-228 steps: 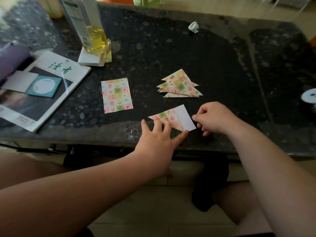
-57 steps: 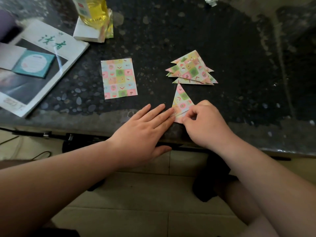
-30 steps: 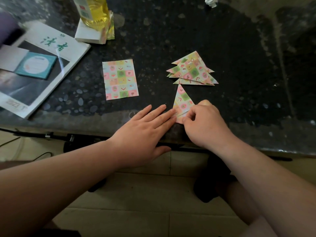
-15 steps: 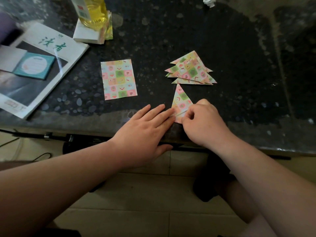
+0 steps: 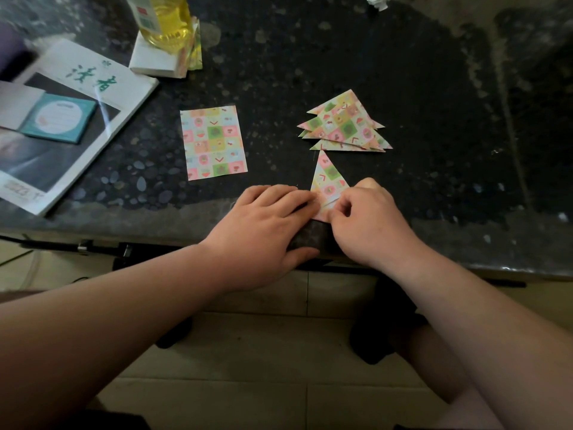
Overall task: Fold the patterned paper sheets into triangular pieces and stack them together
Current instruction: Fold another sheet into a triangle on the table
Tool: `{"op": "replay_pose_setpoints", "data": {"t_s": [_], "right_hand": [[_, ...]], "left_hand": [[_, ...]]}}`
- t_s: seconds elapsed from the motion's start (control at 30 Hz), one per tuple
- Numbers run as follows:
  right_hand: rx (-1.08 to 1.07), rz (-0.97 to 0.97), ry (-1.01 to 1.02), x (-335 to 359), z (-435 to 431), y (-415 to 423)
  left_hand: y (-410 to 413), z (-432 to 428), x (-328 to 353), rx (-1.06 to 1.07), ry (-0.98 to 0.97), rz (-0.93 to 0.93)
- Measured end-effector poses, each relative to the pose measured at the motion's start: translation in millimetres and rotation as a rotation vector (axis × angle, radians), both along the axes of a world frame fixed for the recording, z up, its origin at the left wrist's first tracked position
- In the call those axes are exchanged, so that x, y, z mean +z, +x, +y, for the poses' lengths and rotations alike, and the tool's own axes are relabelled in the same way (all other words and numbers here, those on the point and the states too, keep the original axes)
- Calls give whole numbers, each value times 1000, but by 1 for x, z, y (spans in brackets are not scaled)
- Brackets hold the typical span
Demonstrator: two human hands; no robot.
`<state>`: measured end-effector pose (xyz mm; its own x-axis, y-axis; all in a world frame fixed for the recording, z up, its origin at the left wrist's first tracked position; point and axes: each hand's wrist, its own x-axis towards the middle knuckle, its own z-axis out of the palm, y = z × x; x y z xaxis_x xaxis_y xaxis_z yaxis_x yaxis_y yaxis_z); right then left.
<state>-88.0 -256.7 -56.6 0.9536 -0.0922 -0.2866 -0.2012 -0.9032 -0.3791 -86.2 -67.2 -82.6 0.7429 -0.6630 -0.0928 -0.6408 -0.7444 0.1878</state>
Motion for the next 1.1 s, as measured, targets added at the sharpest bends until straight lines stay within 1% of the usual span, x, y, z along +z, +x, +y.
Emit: {"op": "replay_pose_setpoints", "data": {"t_s": [0.3,0.5,0.93,1.1], "right_hand": [[11,9,4,0,-2,1],[4,3,-6,-2,-2,1],[-5,-31,-5,-4,-1,0],[-4,-17,-5,-2,0,0]], "left_hand": [[42,-4,4,-16,-27,197],[54,-6,8,-28,19,247],[57,-7,10,-16,1,287],[57,-8,12,-7,3,294]]}}
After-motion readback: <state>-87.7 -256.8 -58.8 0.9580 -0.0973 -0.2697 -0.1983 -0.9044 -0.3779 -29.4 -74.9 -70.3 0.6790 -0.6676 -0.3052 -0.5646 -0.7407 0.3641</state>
